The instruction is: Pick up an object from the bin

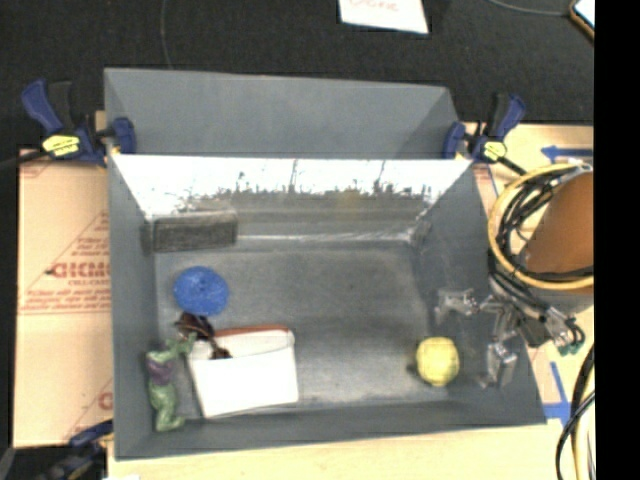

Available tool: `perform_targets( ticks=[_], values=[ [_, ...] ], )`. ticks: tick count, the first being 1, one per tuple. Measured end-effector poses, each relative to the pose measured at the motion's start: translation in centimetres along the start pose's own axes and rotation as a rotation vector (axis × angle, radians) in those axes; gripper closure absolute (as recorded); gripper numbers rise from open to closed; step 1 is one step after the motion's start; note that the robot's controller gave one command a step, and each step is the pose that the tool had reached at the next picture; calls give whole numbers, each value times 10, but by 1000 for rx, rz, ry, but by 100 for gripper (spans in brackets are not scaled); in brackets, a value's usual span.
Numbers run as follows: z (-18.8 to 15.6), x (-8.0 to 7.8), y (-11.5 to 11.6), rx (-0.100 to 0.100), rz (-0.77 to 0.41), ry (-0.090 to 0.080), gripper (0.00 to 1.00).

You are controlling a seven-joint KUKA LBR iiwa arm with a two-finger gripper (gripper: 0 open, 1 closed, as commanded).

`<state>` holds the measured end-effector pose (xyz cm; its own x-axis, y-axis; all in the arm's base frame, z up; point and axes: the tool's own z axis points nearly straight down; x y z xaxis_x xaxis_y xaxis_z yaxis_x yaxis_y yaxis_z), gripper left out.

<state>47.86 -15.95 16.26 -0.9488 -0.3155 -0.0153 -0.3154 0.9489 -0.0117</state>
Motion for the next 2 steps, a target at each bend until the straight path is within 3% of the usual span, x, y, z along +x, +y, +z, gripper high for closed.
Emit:
perform_targets(
  ticks=[1, 2],
  values=[
    [62, 4, 10, -8, -246, 11, 0],
    [91, -1, 8, 4, 186, -8, 0]
  ],
)
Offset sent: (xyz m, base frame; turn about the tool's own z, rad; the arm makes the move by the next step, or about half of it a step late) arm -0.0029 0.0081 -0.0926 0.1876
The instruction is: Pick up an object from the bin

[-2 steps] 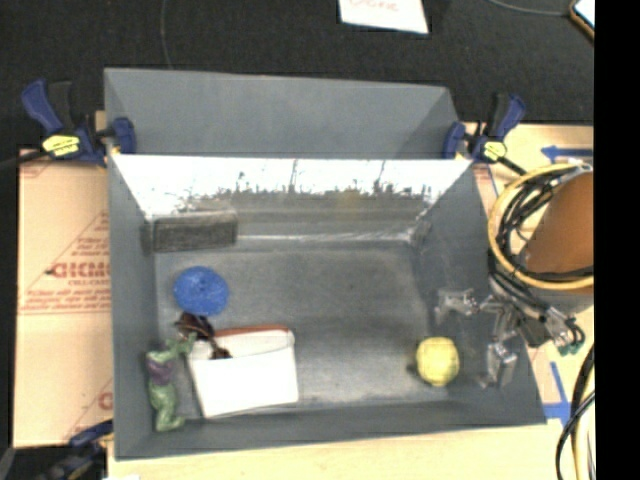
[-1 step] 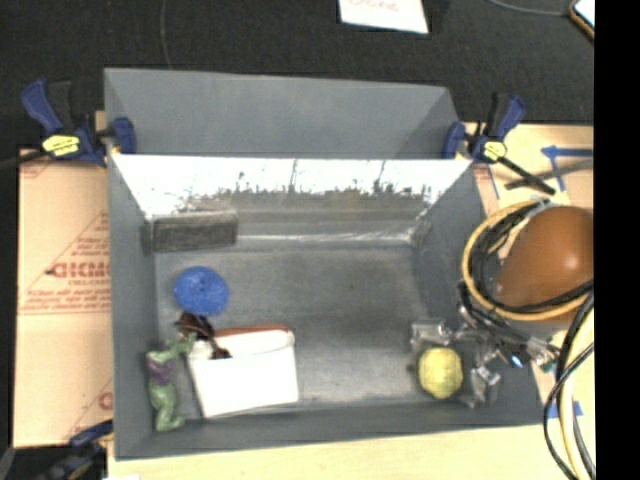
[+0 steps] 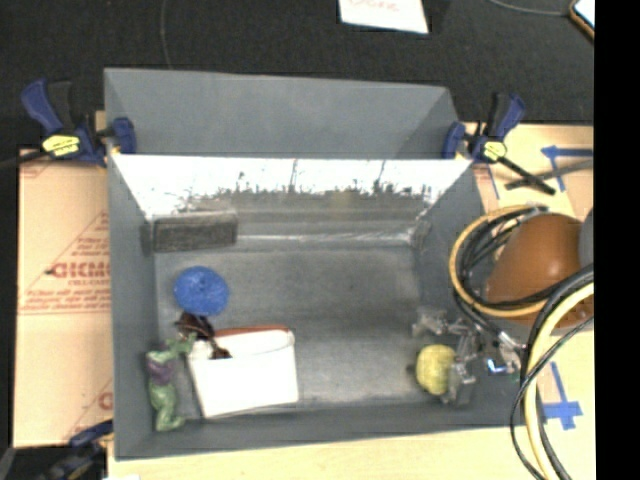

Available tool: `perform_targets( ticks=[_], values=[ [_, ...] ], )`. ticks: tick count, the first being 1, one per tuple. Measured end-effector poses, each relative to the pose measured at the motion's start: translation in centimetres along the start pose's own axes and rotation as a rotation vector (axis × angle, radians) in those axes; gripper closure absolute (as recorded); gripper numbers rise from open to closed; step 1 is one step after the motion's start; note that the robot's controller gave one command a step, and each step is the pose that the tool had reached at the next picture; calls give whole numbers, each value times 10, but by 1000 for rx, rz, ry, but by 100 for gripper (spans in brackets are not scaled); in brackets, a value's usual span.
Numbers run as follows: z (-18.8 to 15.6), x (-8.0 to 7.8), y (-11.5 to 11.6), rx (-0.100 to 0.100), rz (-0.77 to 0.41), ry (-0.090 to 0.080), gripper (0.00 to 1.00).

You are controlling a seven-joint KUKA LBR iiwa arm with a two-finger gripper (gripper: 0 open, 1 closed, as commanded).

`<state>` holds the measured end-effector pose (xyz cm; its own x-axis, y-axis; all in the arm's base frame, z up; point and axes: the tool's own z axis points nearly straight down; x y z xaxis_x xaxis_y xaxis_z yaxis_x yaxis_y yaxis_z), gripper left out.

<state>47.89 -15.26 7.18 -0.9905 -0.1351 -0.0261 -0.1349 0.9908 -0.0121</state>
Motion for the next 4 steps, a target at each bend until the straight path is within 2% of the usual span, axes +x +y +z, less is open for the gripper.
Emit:
perform_targets(
  ticks=[1, 2, 3, 4],
  values=[
    [0, 2, 11, -12, -572, 10, 100],
    [0, 2, 11, -12, -572, 10, 100],
    [-17, 4, 11, -17, -572, 18, 100],
    [-60, 3, 11, -17, -569, 17, 100]
  ],
)
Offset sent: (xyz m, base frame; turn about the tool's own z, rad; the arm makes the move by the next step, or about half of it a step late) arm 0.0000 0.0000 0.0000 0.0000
